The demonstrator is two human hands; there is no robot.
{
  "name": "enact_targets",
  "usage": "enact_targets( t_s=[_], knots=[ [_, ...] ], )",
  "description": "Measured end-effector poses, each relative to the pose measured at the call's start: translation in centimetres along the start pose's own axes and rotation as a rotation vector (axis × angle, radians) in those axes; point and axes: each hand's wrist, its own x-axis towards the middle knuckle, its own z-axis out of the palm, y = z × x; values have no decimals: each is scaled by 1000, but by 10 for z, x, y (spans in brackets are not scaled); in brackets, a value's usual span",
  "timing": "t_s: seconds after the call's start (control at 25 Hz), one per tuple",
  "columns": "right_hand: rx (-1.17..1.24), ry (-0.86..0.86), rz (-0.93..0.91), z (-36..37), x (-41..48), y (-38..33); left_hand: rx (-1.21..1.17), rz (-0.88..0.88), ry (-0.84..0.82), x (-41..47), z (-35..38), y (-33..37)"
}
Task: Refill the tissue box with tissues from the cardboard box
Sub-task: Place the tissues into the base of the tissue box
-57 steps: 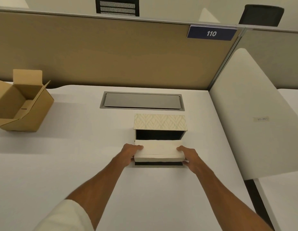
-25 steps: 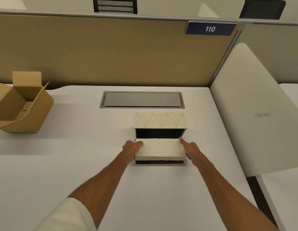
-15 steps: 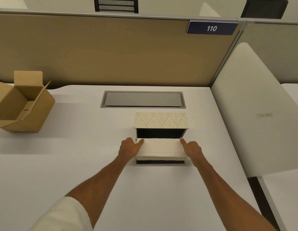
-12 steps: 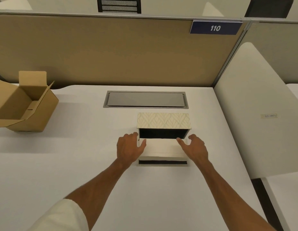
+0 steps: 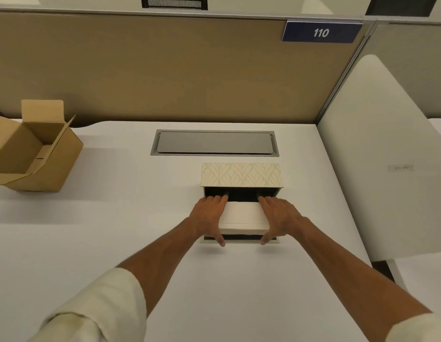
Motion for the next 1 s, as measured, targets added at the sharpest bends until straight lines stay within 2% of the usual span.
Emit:
enact_targets(
  t_s=[0.44,1.0],
  knots=[
    [-22,97,-25,20,14,-1,5,-46,-35,14,8,-3],
    [11,169,-30,25,7,-2,1,-24,17,11,13,-3]
  ],
)
